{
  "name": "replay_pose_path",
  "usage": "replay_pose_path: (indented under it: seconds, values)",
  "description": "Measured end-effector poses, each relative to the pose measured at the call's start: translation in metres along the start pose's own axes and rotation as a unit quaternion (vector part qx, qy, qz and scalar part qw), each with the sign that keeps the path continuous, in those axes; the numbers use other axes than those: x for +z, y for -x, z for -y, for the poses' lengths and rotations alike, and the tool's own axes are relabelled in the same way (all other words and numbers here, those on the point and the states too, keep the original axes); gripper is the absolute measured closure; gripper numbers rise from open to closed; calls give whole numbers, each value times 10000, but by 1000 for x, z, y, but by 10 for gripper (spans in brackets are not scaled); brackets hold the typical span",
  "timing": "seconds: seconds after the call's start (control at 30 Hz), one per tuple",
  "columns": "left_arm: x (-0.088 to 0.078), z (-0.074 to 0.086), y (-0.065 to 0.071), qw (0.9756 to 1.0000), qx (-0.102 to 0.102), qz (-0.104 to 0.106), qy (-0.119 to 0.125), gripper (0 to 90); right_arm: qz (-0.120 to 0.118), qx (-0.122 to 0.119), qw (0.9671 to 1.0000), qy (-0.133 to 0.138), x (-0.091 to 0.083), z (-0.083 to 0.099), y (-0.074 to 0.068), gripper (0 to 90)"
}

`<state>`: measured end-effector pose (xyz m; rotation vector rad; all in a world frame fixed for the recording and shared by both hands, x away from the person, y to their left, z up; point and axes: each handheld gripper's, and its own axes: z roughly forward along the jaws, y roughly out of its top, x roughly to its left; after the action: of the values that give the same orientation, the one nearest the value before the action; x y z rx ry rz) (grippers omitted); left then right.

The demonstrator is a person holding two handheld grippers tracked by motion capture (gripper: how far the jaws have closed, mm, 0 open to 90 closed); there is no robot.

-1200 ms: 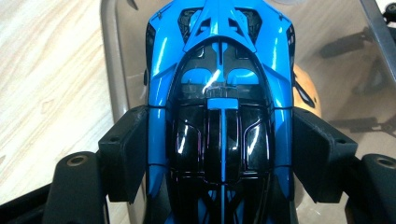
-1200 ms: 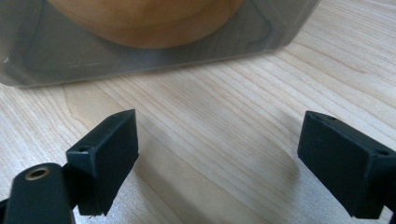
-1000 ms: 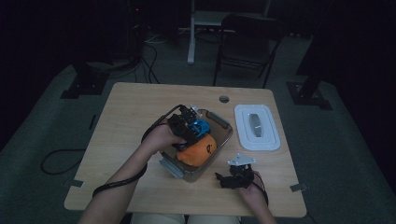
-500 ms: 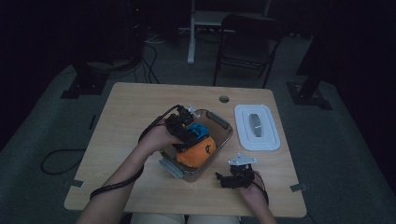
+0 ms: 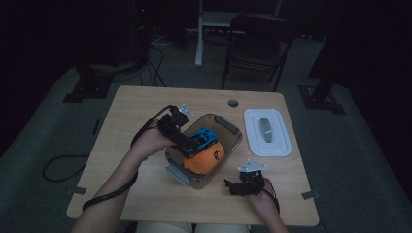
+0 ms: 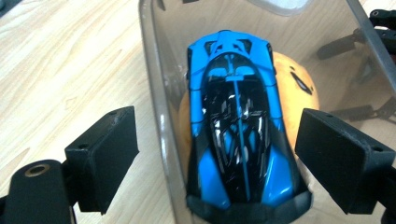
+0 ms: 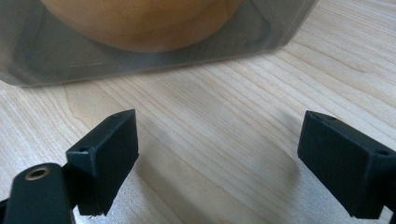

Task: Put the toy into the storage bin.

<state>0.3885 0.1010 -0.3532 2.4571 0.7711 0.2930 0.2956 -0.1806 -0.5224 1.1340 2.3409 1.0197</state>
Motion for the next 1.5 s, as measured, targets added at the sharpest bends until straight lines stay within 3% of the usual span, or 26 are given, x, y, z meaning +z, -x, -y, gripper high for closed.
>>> replay_pose_path:
  seconds: [0.1,0.27,0.3,0.5,0.67,0.87,1.13,1.2,1.3,1.37,1.5]
  values:
    - [-4,5,-6,9999,-69,-39,67,95,4,-1,10000,0,0,0,0,120]
    - [-7,17,-18,9995,-225,-121,193,94,3,7,10000,-3,0,-1,0,120]
    - [-7,20,-20,9996,-230,-101,163,3,13,-2,10000,4,0,-1,0,120]
    - [-7,36,-34,9975,-514,-304,388,5,24,-1,10000,-2,-1,-1,0,120]
    - [-4,47,-42,9968,-582,-432,346,5,21,-6,10000,-7,-1,-1,0,120]
    - [5,68,-56,9942,-880,-483,383,5,24,-1,10000,-17,0,-2,0,120]
    - [25,88,-70,9924,-1085,-555,194,5,9,28,10000,1,1,-4,2,120]
    - [33,92,-72,9915,-1148,-586,188,5,18,32,10000,16,1,-6,2,120]
    - [45,96,-72,9922,-1106,-561,121,5,57,79,9999,83,2,-10,3,121]
    - [50,99,-74,9911,-1252,-377,233,5,86,115,9998,119,2,-12,4,121]
    - [56,102,-75,9903,-1285,-474,227,5,91,187,9997,152,3,-15,6,121]
